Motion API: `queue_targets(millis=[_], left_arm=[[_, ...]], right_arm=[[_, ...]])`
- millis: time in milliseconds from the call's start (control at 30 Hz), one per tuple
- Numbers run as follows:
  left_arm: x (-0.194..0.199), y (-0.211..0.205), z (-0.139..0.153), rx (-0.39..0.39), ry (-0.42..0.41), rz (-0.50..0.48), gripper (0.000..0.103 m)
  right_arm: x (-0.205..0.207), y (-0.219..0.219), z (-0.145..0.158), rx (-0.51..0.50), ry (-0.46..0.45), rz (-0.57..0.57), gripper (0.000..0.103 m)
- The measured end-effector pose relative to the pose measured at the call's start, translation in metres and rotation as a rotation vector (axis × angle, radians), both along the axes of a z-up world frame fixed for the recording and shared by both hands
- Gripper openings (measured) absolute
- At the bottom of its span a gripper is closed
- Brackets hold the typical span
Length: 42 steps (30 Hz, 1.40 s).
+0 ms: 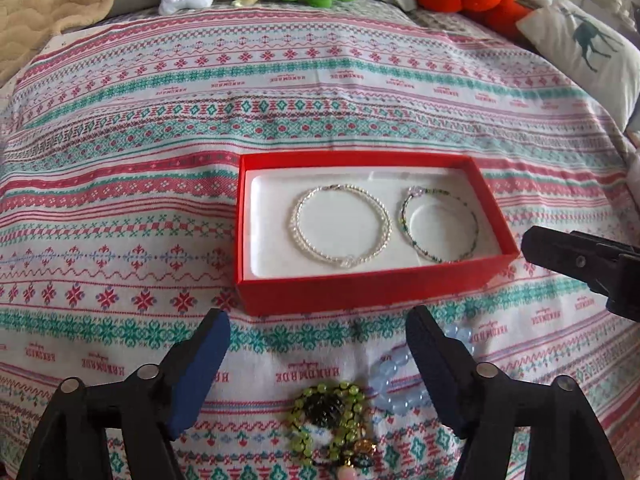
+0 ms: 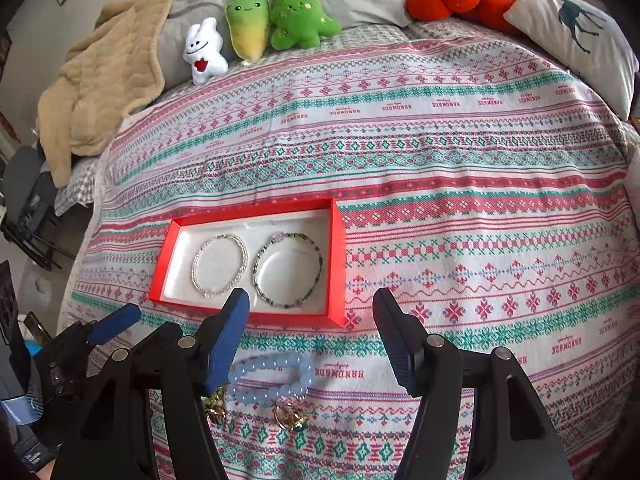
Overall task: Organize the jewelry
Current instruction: 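Move the left tool to the green-beaded bracelet and grasp it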
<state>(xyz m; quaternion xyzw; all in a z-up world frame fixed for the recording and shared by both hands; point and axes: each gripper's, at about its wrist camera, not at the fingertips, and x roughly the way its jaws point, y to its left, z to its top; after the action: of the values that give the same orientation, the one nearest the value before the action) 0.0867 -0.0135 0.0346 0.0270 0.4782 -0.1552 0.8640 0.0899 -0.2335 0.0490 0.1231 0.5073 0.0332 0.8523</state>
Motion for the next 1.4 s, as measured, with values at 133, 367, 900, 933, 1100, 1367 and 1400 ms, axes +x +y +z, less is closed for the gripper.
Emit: queue_targets(millis=[133,367,900,933,1100,1367,1400], left_arm=[[-0.010,0.005,-0.002,0.049,0.020,0.030,0.087],[-0.020,0.020,-0.015,0.073,0.126,0.095,0.090],[-0.024,0.043,-0.035,-0.114,0.260,0.161,0.089],[-0.024,0.043,-0.037,-0.123,0.266,0.157,0.084],[-0.020,0.042,-0.052,-0.120,0.317,0.153,0.046],[-0.015,0.030,-0.063,-0.118,0.331,0.137,0.024],[-0.015,0.029,-0.064,-0.114,0.329,0.137,0.023]], right_arm=[[-0.015,-0.003,-0.001,-0.018,0.035,-0.003,0.067],[-0.040,-0.004,0.000,-0.064,0.063,0.010,0.070],[-0.059,0.000,-0.018,-0.068,0.153,0.027,0.073],[-0.058,0.000,-0.019,-0.065,0.158,0.025,0.073],[-0.053,-0.001,-0.027,-0.029,0.188,0.017,0.073],[-0.046,0.000,-0.034,-0.017,0.207,0.010,0.073],[-0.046,0.001,-0.035,-0.015,0.208,0.010,0.073]])
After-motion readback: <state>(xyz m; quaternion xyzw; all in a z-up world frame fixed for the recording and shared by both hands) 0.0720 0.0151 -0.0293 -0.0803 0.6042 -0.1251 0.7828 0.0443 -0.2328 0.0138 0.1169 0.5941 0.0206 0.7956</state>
